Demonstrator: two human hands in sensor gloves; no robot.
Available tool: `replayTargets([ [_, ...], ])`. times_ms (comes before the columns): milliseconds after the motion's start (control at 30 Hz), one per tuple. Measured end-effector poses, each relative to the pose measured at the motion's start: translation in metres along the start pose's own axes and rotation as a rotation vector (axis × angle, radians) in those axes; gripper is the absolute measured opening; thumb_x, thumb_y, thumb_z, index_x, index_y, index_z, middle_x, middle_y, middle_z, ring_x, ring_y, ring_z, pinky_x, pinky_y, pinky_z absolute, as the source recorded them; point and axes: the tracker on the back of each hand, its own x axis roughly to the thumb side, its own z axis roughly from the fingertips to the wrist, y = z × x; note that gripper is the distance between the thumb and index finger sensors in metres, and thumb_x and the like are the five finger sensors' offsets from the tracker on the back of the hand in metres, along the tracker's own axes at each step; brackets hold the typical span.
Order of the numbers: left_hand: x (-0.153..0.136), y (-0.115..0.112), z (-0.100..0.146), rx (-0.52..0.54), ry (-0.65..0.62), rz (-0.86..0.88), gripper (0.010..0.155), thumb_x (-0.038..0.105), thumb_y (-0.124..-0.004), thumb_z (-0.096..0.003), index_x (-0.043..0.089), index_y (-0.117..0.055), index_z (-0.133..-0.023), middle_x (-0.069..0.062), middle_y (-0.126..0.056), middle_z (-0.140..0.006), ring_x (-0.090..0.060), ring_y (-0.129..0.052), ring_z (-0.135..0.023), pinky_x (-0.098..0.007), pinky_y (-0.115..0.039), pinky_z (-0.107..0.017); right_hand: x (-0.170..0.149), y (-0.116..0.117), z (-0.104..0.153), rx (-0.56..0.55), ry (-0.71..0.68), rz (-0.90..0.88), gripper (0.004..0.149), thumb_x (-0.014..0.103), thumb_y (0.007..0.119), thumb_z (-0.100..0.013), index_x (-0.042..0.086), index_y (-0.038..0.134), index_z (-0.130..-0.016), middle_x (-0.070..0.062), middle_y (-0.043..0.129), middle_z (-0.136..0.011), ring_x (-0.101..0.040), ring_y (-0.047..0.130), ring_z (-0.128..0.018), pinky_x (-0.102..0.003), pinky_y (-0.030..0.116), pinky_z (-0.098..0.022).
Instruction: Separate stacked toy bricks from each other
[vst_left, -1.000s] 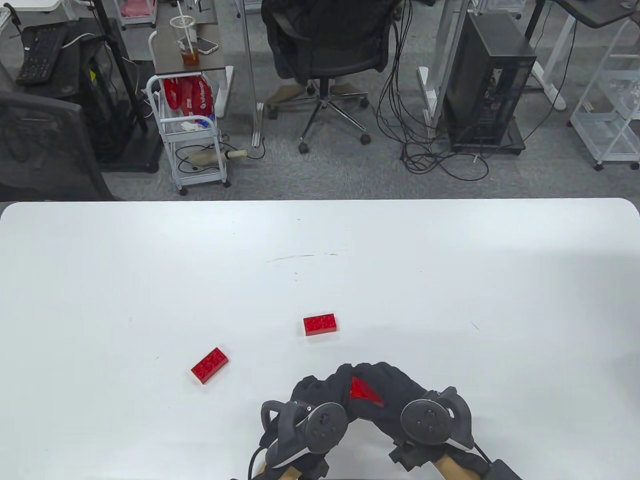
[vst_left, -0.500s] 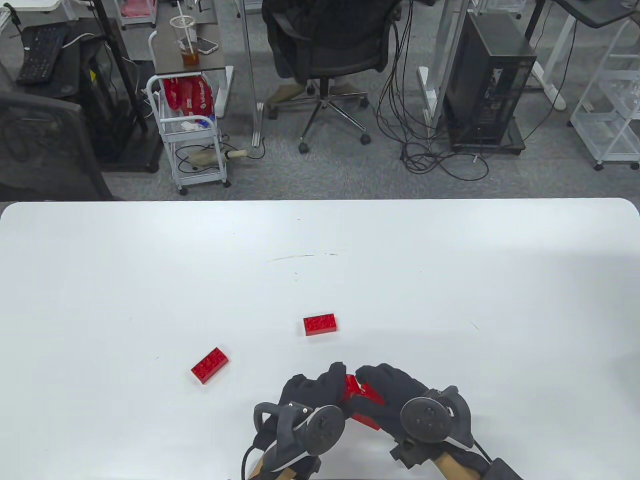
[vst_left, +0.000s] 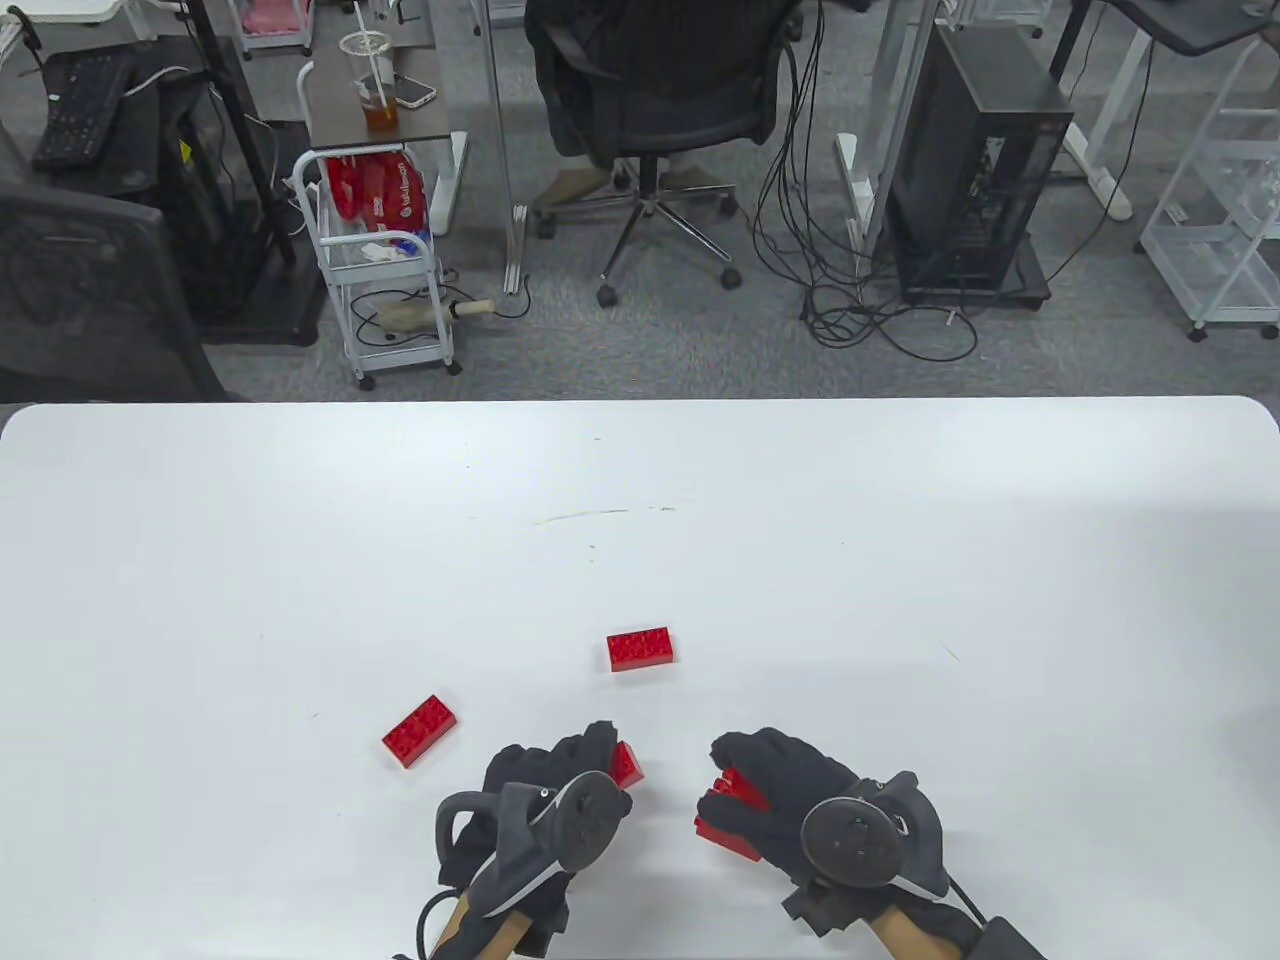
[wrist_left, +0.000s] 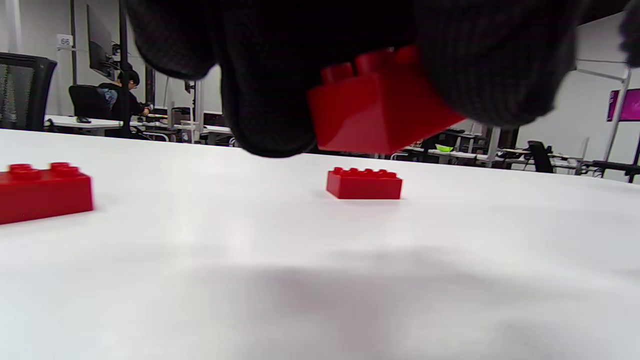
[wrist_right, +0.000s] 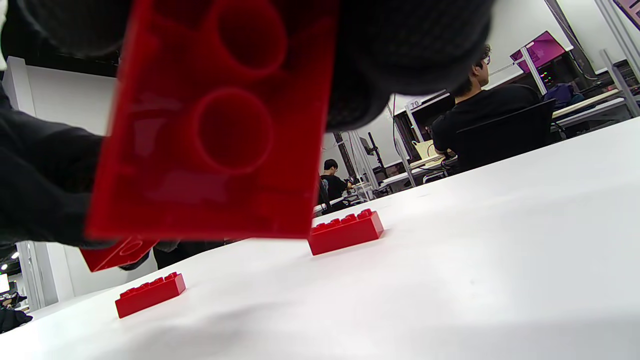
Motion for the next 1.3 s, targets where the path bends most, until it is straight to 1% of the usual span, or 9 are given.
replayTargets([
  [100,-0.01,-0.002,-0.001,-0.039,0.033,-0.002,0.071,0.058,-0.082,-0.0355,0.034,-0.075,-0.102,0.006,-0.096,-0.093,-0.021,-0.104,-0.072,-0.048,-0.075,-0.069,0.0,0.0,0.0,-0.001,-0.001,-0.005,0.065,0.066,0.064,-0.045,0.022,0.074,-0.092,-0.005,0.088,-0.073,-0.019,0.098,-0.048,-0.033,0.09,-0.033],
  [267,-0.02,-0.005,-0.001,-0.064,0.072,-0.001,0.071,0.058,-0.084,-0.0347,0.035,-0.076,-0.101,0.006,-0.095,-0.094,-0.021,-0.103,-0.073,-0.049,-0.075,-0.07,0.0,0.0,0.0,0.004,-0.003,-0.007,0.065,0.066,0.063,-0.045,0.022,0.074,-0.092,-0.005,0.088,-0.073,-0.019,0.099,-0.048,-0.033,0.09,-0.032],
  [633,-0.028,-0.019,-0.004,-0.166,0.111,-0.087,0.071,0.058,-0.087,-0.0327,0.037,-0.077,-0.099,0.007,-0.095,-0.093,-0.021,-0.103,-0.074,-0.049,-0.074,-0.07,0.0,0.0,0.0,0.012,-0.007,-0.008,0.065,0.067,0.063,-0.045,0.022,0.074,-0.092,-0.005,0.088,-0.073,-0.019,0.099,-0.048,-0.032,0.09,-0.031],
  [733,-0.028,-0.02,-0.004,-0.169,0.114,-0.088,0.071,0.058,-0.087,-0.0327,0.036,-0.078,-0.099,0.006,-0.095,-0.093,-0.021,-0.103,-0.074,-0.049,-0.074,-0.07,0.0,-0.001,0.001,0.011,-0.003,-0.015,0.065,0.067,0.063,-0.045,0.022,0.074,-0.092,-0.005,0.088,-0.073,-0.019,0.099,-0.047,-0.032,0.09,-0.031],
  [1000,-0.027,-0.029,-0.003,-0.189,0.106,-0.172,0.071,0.058,-0.088,-0.0318,0.037,-0.078,-0.099,0.007,-0.095,-0.093,-0.021,-0.103,-0.074,-0.048,-0.074,-0.07,0.0,-0.002,0.001,0.009,-0.004,-0.022,0.065,0.067,0.063,-0.045,0.022,0.075,-0.091,-0.005,0.088,-0.073,-0.019,0.099,-0.047,-0.032,0.09,-0.031],
  [1300,-0.025,-0.031,-0.003,-0.193,0.094,-0.194,0.071,0.057,-0.089,-0.0309,0.036,-0.079,-0.098,0.008,-0.094,-0.093,-0.021,-0.102,-0.073,-0.047,-0.075,-0.07,-0.001,-0.001,0.0,0.02,-0.002,-0.022,0.065,0.067,0.063,-0.045,0.022,0.075,-0.091,-0.005,0.089,-0.072,-0.019,0.099,-0.047,-0.032,0.09,-0.031],
])
